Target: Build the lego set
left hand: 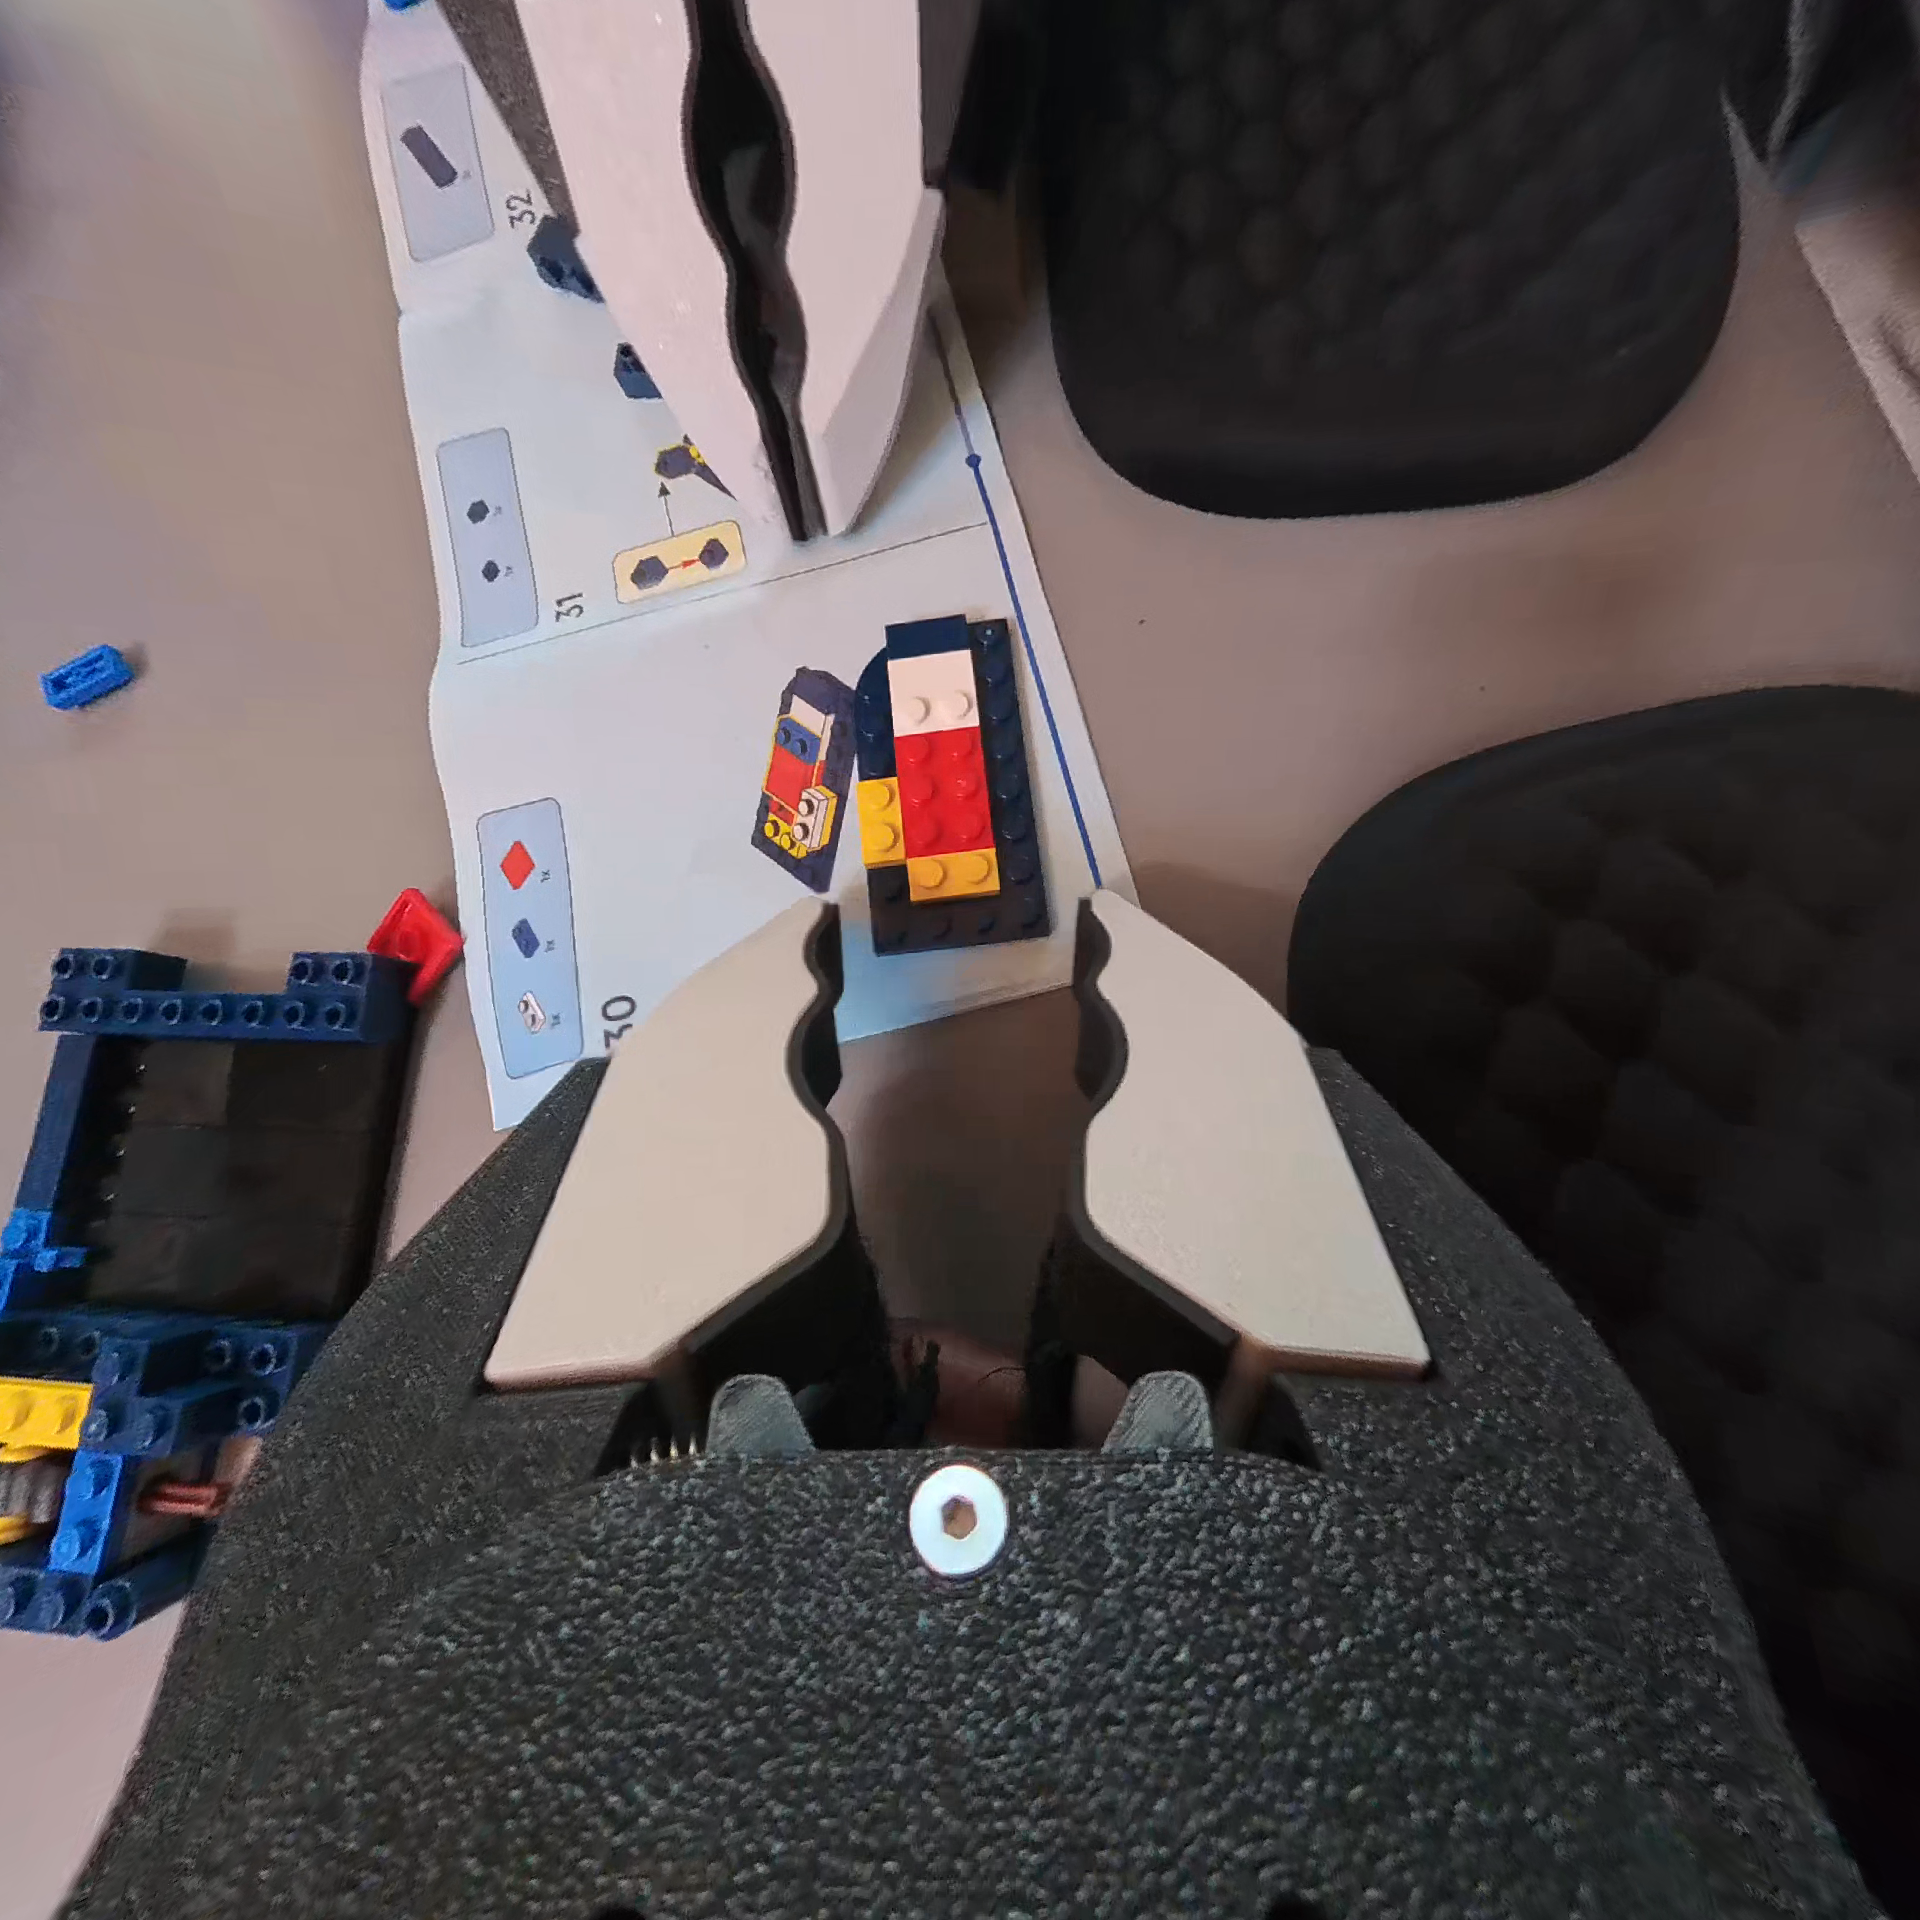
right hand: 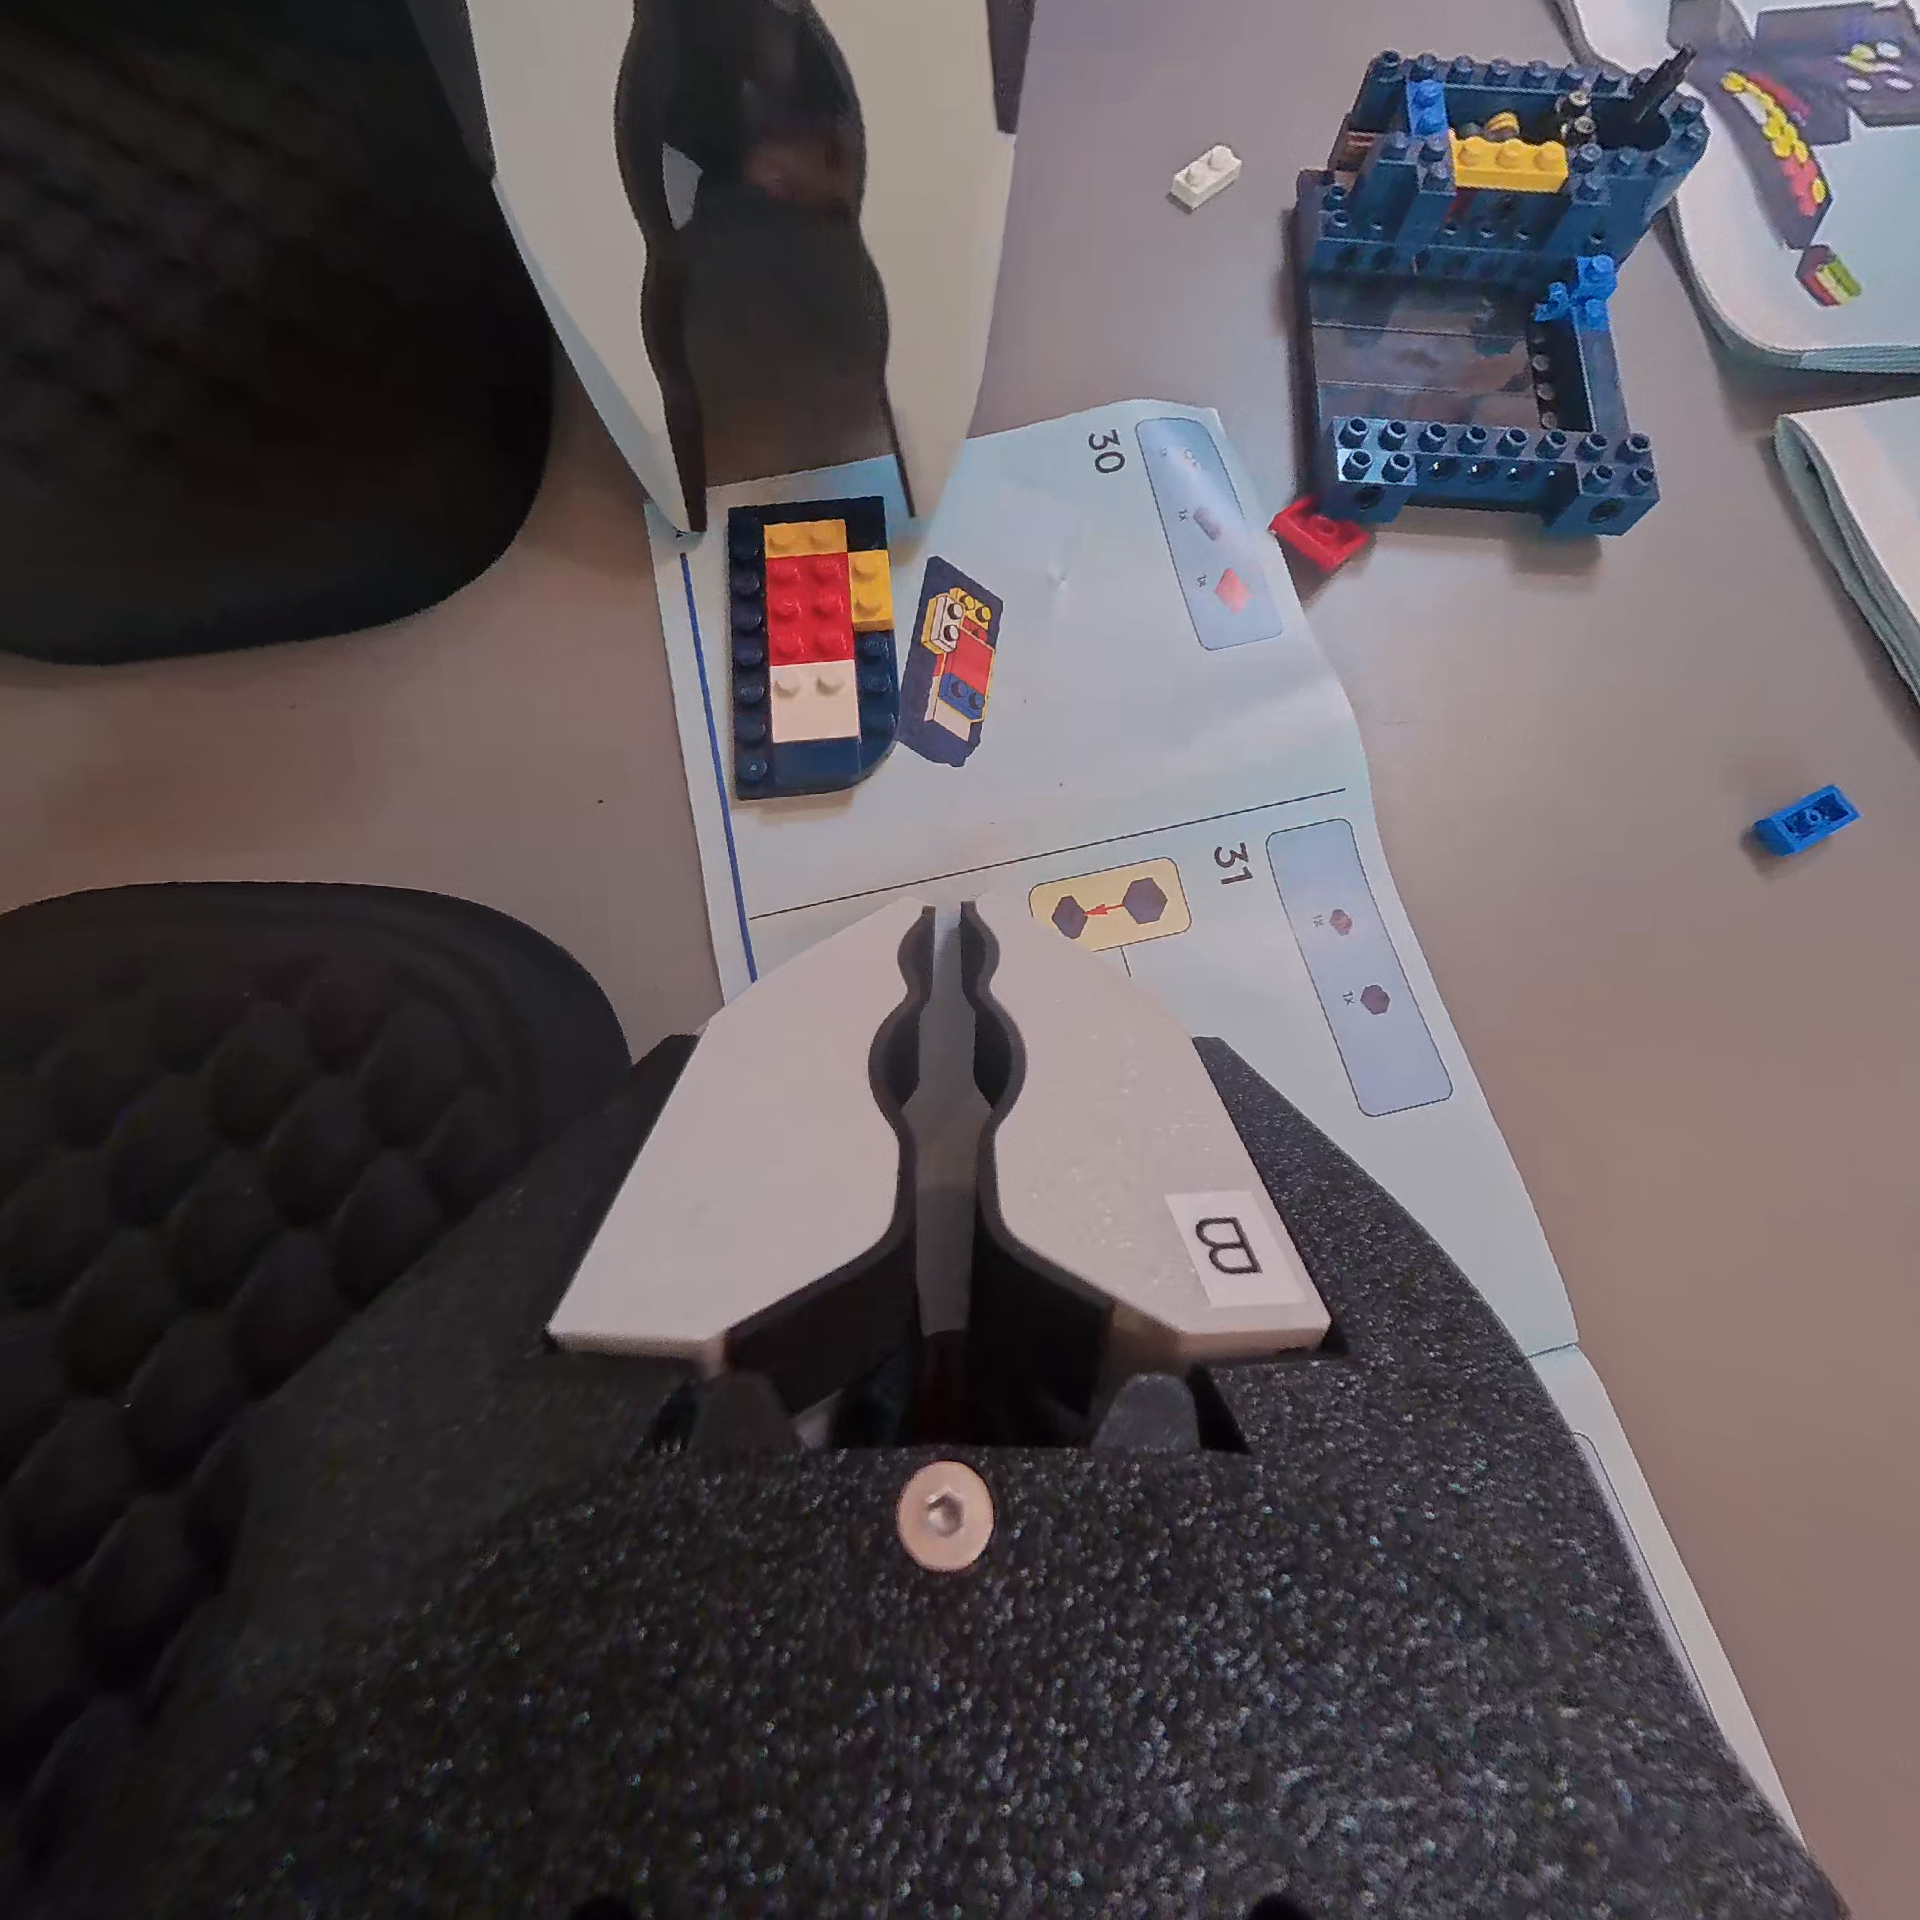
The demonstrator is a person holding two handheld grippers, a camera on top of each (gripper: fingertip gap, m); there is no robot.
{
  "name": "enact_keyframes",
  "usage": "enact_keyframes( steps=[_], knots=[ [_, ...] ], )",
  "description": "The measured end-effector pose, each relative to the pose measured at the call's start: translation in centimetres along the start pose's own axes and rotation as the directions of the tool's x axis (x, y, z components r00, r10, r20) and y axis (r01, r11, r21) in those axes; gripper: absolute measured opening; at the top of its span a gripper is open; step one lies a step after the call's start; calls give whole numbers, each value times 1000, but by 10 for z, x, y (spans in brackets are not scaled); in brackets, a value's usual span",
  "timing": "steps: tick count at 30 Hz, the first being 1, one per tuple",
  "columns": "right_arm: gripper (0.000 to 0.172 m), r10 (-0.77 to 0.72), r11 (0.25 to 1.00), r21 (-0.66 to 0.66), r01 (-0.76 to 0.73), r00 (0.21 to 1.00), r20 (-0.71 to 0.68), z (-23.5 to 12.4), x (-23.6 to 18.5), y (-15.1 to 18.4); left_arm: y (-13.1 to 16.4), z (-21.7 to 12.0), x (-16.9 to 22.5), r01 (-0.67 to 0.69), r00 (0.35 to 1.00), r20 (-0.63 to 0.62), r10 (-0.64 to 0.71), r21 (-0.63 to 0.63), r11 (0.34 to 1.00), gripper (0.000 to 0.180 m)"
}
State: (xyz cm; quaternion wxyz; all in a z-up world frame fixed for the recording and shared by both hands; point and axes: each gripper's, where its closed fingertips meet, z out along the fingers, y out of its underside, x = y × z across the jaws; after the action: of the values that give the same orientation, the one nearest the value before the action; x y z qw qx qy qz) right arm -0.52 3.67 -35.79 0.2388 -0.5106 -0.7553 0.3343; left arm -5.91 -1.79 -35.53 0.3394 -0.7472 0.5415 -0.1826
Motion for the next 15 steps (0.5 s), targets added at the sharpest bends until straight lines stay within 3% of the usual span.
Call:
enact_keyframes(
  steps=[4, 10, 15],
  knots=[
    [6, -21, 1000, -1, 21, 1000, 6, 1, -2, -1, 3, -1, 3, 49, 998, -29, -50, -20, 999, 45],
    [5, -71, 996, 57, 74, 995, -65, -1, 4, -14, -1, -5, 4, 17, 1000, -23, -18, -8, 1000, 48],
    [4, -63, 998, 7, 63, 996, -55, 5, 3, -6, -9, -14, -12, 35, 997, 70, -39, 60, 998, 44]
  ],
)
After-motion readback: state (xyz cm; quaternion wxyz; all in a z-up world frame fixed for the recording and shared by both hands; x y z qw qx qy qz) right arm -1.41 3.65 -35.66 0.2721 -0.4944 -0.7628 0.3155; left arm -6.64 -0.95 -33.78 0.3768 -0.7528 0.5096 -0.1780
